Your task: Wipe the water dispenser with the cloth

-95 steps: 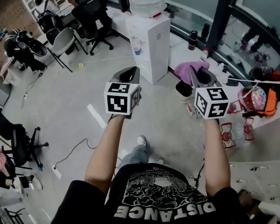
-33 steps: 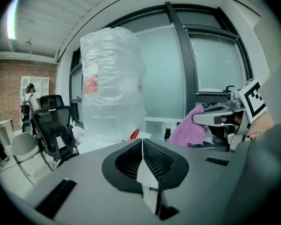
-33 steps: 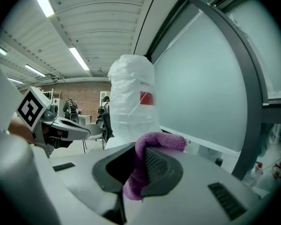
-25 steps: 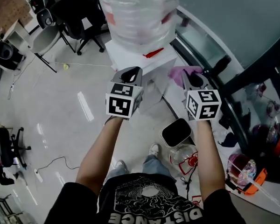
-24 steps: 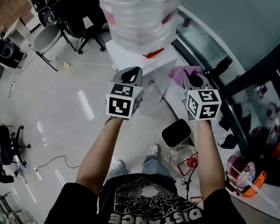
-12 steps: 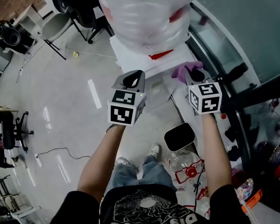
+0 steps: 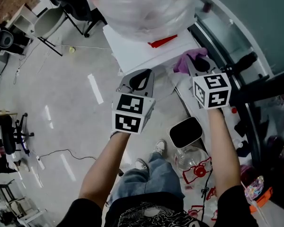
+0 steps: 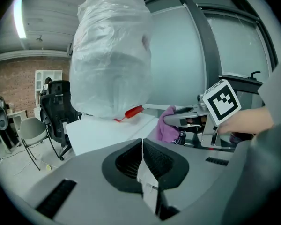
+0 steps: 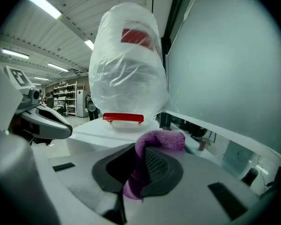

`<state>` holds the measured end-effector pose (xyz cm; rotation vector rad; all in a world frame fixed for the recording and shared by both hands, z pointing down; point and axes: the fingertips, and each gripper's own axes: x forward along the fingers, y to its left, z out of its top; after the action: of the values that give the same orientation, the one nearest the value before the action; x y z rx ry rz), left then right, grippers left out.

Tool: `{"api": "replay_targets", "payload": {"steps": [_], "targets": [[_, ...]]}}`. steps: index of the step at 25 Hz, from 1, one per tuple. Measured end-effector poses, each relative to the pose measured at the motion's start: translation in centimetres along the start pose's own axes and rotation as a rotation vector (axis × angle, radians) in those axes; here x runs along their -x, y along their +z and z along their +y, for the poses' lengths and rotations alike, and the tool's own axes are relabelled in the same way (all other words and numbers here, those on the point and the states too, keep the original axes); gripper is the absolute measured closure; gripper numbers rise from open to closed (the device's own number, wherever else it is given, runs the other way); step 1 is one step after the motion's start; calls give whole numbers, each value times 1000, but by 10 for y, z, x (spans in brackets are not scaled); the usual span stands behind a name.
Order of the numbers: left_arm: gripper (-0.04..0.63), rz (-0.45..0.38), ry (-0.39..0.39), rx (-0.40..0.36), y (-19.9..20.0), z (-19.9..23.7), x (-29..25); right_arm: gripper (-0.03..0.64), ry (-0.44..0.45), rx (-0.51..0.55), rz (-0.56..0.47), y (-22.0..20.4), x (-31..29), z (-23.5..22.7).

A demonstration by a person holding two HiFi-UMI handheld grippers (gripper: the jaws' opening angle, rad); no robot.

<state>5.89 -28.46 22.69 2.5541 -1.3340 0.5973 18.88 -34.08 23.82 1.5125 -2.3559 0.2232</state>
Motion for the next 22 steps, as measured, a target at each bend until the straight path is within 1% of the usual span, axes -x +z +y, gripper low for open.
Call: {"api": "replay_targets", "payload": {"steps": [5, 11, 16, 22], "targets": [[568, 1, -39, -17, -37, -16, -6, 584, -11, 37, -13, -20, -7, 5], [568, -25, -80, -44, -76, -30, -21, 584, -47, 36, -54, -44, -16, 5], [568, -43, -105, -65, -120, -32, -40, 584, -78, 36, -84, -80, -28, 13], [568, -63, -132, -98, -168, -40, -73, 584, -101, 36, -109, -130, -44, 13]]}}
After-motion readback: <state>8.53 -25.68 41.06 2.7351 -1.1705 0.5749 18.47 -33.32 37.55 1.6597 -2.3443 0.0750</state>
